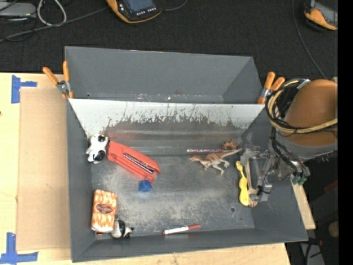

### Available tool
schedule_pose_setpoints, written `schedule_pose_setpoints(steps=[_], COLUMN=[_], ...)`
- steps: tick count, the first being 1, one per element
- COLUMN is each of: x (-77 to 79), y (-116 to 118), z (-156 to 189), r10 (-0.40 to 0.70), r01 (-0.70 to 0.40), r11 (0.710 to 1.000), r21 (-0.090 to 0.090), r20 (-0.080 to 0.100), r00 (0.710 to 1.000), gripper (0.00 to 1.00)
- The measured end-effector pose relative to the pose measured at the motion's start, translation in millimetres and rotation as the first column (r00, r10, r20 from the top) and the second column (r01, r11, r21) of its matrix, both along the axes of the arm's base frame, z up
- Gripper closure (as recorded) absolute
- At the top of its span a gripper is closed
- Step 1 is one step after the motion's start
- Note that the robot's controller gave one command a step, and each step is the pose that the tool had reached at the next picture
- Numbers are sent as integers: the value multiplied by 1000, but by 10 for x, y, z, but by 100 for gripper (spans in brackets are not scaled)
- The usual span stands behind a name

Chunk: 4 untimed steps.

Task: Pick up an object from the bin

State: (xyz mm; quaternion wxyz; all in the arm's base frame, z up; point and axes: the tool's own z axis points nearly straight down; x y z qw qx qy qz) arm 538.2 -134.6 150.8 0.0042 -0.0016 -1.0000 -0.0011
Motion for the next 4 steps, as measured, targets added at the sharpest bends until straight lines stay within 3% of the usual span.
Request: schedule_pose_setpoints(steps=[1, 2, 3, 4], x=[20, 566, 761, 808], y=[7, 205, 332, 612], z=[45, -449, -323, -474], r10=[5, 168, 149, -223], r01=[-5, -168, -149, 223], r11=[1000, 986, 989, 975], r21=[-1, -5, 0, 2], r20=[8, 17, 6, 13], r00=[1000, 986, 989, 975], gripper=[0, 0, 0, 0])
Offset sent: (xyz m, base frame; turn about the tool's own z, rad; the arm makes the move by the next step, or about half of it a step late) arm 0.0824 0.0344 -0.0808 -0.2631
